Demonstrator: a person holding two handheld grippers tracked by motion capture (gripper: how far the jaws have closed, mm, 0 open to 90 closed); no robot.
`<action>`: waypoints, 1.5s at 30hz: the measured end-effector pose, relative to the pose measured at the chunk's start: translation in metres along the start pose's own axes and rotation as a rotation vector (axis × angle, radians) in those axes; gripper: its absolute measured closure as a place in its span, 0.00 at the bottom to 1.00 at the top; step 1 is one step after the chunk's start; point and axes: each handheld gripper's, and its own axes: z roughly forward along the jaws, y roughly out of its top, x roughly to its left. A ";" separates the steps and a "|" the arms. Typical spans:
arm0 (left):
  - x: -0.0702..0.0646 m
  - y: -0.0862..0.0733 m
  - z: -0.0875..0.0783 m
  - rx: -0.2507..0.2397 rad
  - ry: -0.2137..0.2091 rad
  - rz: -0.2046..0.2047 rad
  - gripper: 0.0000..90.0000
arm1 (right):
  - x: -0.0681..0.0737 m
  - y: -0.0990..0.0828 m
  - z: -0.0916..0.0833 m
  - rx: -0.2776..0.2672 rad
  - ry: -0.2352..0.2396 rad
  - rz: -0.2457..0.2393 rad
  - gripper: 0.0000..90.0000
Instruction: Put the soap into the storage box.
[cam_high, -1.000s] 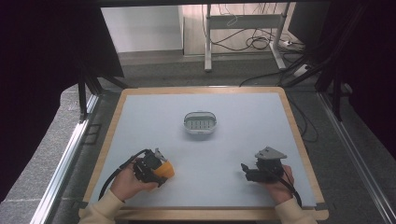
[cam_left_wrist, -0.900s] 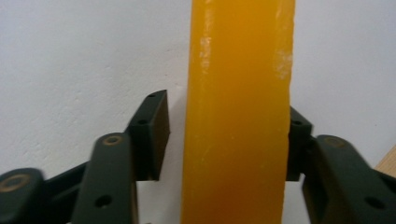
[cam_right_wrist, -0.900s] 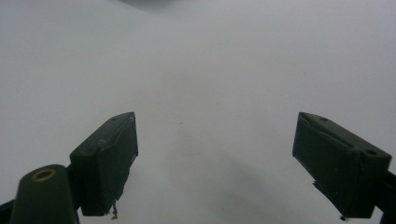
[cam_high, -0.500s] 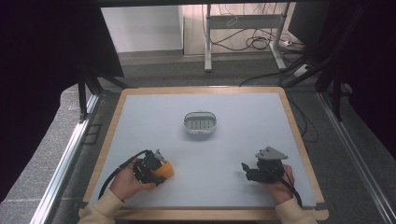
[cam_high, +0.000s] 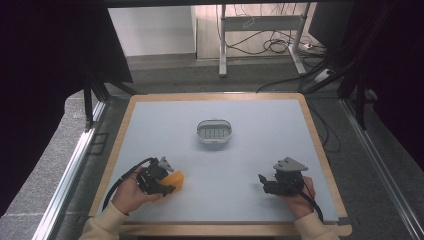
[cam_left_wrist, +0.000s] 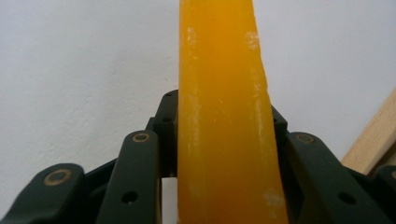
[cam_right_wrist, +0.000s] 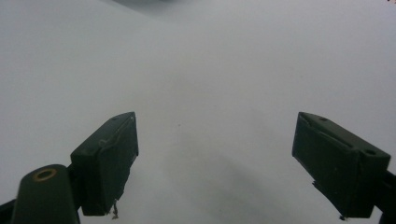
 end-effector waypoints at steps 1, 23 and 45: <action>0.001 0.000 -0.001 0.000 0.000 0.001 0.69 | 0.000 0.000 0.000 0.000 0.000 0.000 0.17; 0.013 0.012 -0.014 -0.024 -0.015 0.012 0.69 | -0.001 0.000 0.000 0.003 0.000 0.001 0.17; 0.025 0.024 -0.029 -0.092 -0.051 0.014 0.69 | -0.001 -0.001 0.000 0.006 -0.004 0.002 0.17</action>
